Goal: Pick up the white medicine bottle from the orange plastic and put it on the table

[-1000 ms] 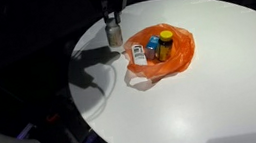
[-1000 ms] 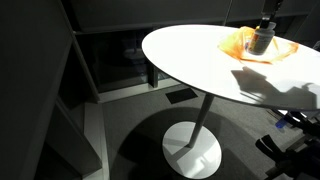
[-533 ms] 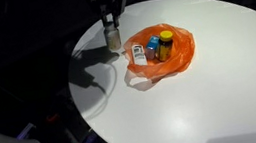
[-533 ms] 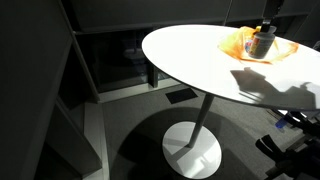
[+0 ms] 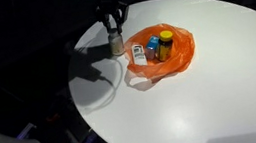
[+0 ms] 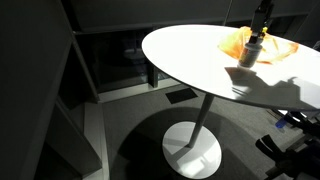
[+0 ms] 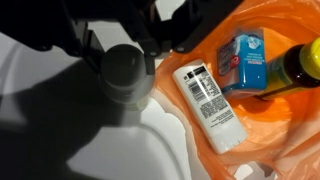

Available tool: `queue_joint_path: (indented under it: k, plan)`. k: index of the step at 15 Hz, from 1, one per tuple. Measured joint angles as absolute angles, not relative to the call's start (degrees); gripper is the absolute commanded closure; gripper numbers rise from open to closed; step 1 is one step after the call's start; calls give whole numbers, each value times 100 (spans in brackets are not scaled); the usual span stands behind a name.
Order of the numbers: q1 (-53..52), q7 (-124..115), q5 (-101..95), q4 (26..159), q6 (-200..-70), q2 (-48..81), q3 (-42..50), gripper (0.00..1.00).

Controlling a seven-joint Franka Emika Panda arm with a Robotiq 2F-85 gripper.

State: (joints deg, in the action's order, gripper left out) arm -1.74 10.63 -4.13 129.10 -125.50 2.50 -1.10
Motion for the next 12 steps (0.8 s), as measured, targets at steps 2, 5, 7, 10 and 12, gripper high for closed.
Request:
queue_joint_path:
  k: [2,5,7,10,12]
  plan:
    - [-176,1071,-413,12933,-12696,321,-122,25]
    - [-181,1070,-401,12935,-12629,268,-162,2]
    - [-183,1021,-391,12936,-12420,137,-181,0]
    - [-180,771,-386,12942,-12084,-126,-181,0]
    - [-175,562,-386,12956,-11925,-295,-176,0]
